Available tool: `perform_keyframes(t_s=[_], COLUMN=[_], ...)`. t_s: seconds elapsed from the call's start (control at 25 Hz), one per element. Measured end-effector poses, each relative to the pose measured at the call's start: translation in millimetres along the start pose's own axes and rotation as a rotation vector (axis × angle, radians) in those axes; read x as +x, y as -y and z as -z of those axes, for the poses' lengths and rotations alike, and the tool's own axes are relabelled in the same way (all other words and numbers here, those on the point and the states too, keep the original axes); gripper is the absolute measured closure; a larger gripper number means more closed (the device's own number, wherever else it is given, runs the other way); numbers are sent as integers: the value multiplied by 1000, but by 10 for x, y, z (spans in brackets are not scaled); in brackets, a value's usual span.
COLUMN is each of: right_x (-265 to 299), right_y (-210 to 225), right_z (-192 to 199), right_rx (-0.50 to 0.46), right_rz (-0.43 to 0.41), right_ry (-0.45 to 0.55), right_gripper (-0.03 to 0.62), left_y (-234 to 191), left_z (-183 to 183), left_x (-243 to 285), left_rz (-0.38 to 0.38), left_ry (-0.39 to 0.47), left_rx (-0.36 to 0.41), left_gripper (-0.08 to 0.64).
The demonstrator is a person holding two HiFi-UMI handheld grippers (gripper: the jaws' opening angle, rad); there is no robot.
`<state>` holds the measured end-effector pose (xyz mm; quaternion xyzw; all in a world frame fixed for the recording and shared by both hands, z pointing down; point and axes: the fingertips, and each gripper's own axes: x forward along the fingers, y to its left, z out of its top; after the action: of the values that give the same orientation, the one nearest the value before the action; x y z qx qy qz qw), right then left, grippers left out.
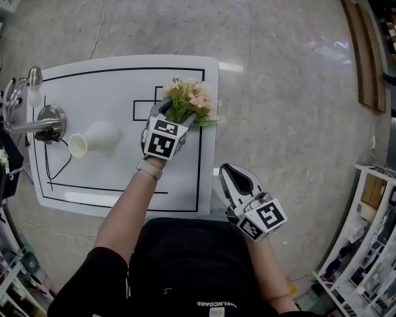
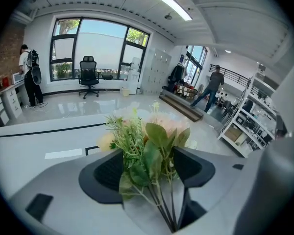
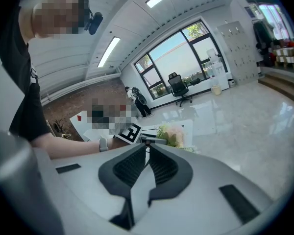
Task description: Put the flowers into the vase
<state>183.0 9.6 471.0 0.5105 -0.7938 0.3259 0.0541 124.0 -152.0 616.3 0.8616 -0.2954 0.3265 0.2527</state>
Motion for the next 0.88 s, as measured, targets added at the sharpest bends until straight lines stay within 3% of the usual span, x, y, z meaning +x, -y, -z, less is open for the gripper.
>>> perform_keyframes(t_s=[0.16, 0.88], right_x=[-1, 26], right_y=[15, -28], right_z=[-9, 12], right_rx=[5, 7], right_rz=[1, -16], right_ry=[-1, -8], right_gripper=[578, 578], left_y=[-24, -47], left_z=[25, -67], left_x=[39, -60], left_rz=[-5, 14], left_ry=[-13, 25], left_rx=[-1, -22], left_gripper=[261, 473])
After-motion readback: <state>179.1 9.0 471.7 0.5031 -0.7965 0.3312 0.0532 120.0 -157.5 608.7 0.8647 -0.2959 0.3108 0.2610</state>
